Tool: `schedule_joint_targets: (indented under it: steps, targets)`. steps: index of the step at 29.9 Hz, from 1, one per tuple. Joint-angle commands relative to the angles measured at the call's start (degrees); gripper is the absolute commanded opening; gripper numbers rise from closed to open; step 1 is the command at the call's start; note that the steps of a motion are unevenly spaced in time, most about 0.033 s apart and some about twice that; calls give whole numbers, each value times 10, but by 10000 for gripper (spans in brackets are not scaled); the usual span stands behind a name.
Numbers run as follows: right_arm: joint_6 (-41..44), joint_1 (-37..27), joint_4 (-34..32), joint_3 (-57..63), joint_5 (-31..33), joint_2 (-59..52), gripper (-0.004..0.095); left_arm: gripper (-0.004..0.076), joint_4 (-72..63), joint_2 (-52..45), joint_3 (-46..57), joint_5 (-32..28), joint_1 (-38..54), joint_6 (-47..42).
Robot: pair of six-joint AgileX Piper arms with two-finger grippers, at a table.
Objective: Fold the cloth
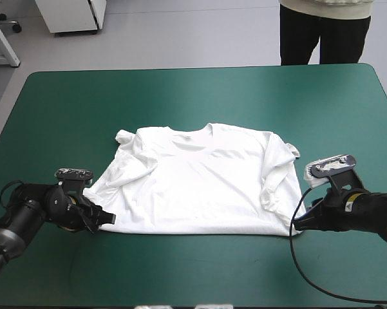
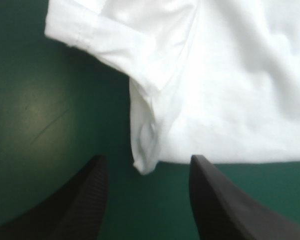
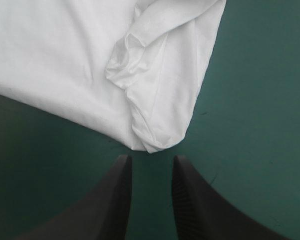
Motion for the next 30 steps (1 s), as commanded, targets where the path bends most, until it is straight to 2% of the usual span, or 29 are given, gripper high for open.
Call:
schedule_joint_targets:
  steps: [1, 6, 10, 16, 19, 23, 27, 28, 30]
  targets:
    - [-1, 1, -1, 0, -36, -6, 276, 368, -8, 32, -13, -26, 0, -5]
    - [1, 1, -1, 2, -38, -7, 276, 368, -6, 80, -7, -19, 0, 0]
    - [1, 1, -1, 2, -48, -7, 276, 368, -11, 98, -2, -50, 0, 0]
    - [1, 1, -9, 4, -53, -7, 276, 359, -9, 107, -2, -48, 0, 1]
    - [7, 1, -14, 7, -53, -7, 276, 270, -7, 107, -2, -49, 0, 3]
    - [32, 1, -41, 7, -49, -7, 276, 6, -7, 107, -2, -50, 0, 14]
    - [51, 1, -57, 7, -32, -2, 284, -8, -7, 107, -2, -47, 0, 18]
    - [53, 1, -56, 7, -24, 2, 310, -8, -7, 107, -2, -47, 0, 18]
    - [53, 1, -54, 8, -14, 15, 425, -9, -8, 107, -2, -44, 0, 18]
